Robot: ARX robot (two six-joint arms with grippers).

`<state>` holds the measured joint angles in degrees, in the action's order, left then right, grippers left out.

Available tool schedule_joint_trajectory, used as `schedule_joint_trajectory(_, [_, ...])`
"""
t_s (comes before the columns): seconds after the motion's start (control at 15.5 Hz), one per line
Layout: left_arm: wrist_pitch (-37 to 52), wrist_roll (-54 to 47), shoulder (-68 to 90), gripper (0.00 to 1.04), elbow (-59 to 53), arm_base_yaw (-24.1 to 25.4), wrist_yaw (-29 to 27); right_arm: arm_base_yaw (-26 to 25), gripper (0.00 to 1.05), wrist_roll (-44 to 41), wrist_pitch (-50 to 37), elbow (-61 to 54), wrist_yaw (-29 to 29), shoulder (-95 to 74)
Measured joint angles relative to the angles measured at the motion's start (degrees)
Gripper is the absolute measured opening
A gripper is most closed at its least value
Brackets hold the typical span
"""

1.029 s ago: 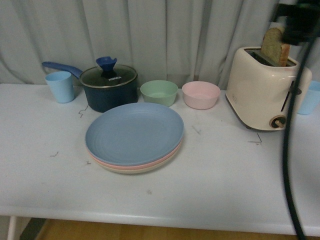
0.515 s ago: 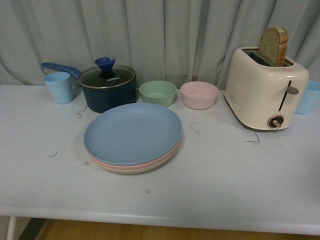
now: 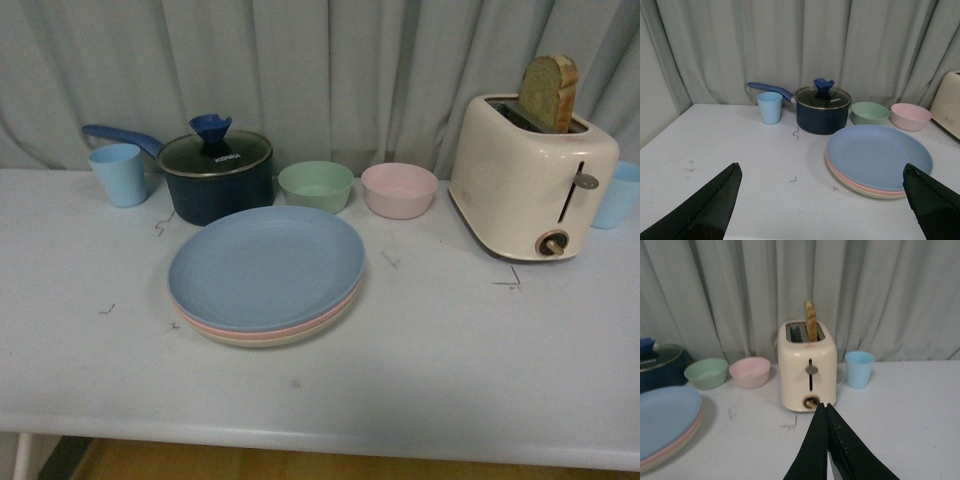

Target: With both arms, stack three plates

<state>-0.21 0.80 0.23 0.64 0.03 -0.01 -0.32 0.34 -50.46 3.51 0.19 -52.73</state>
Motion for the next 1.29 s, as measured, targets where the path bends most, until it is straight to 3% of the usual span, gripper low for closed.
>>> schedule_joint_trajectory(1.29, [0.00, 0.00, 0.00, 0.98, 0.00, 0.00, 0.00, 0.00, 0.02, 0.00, 36.41, -2.86, 0.00, 38.77])
